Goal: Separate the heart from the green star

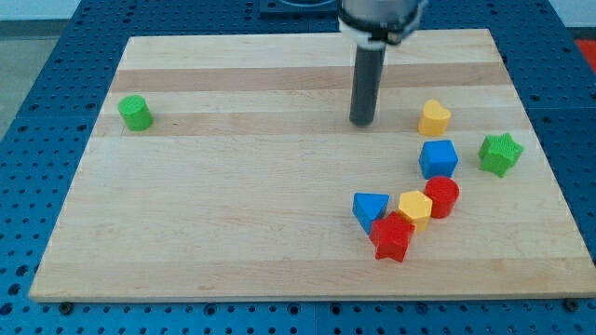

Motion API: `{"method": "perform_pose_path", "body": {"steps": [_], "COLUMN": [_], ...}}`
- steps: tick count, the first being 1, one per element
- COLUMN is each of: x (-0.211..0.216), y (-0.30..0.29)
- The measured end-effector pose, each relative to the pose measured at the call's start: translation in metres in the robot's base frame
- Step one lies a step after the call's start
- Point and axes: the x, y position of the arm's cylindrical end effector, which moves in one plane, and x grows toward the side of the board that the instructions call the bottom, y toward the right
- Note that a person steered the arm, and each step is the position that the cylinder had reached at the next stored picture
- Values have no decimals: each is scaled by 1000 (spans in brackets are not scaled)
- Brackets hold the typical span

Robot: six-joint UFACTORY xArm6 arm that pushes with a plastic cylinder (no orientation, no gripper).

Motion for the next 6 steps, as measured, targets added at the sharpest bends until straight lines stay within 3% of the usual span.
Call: {"method": "perform_pose_path", "body": {"steps": [1, 2, 3, 6], "x": [-50, -36, 37, 31], "y": [49, 139, 202, 187]}}
